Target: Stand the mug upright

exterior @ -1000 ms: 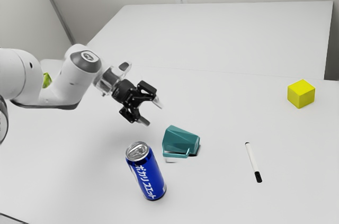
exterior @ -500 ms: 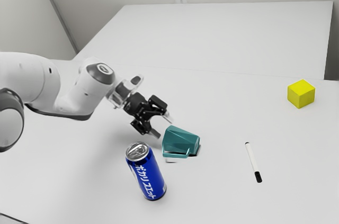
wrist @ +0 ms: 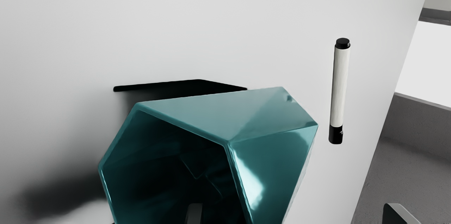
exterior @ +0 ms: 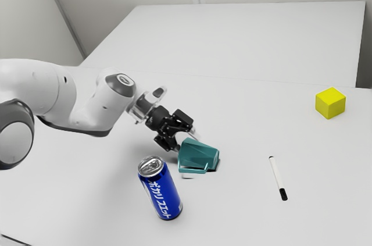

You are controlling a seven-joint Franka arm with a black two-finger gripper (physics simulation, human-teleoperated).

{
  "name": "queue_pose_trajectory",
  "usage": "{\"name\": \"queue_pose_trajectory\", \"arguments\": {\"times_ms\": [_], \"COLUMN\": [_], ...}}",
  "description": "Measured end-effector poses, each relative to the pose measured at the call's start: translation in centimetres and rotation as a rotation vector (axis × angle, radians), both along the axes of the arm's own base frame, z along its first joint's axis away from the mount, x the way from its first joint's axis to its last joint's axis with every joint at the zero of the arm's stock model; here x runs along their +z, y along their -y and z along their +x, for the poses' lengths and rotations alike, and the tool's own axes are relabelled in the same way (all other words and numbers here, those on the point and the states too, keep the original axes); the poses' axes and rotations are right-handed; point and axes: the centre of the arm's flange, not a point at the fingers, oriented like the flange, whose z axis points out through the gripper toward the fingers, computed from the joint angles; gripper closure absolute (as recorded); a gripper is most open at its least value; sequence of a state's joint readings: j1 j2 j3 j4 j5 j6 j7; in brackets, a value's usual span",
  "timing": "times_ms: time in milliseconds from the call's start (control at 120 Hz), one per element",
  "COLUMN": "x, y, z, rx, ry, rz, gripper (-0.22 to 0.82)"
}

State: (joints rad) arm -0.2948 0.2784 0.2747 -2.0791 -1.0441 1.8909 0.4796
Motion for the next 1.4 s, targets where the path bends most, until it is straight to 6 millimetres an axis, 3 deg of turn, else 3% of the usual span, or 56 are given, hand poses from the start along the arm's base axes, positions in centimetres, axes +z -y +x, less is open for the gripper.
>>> {"name": "queue_pose_trajectory", "arguments": {"times_ms": [275, 808, 1400], "x": [0.8, 1.8, 2.1], "y": [0.9, 2.3, 3.8], "z": [0.2, 0.6, 1.5], "rx": [-0.018, -0.045, -0.061], "ry": [0.036, 0.078, 0.103], "rz": [-0.006, -0.009, 0.000], "gripper": [0.32, 0.65, 0.77]}}
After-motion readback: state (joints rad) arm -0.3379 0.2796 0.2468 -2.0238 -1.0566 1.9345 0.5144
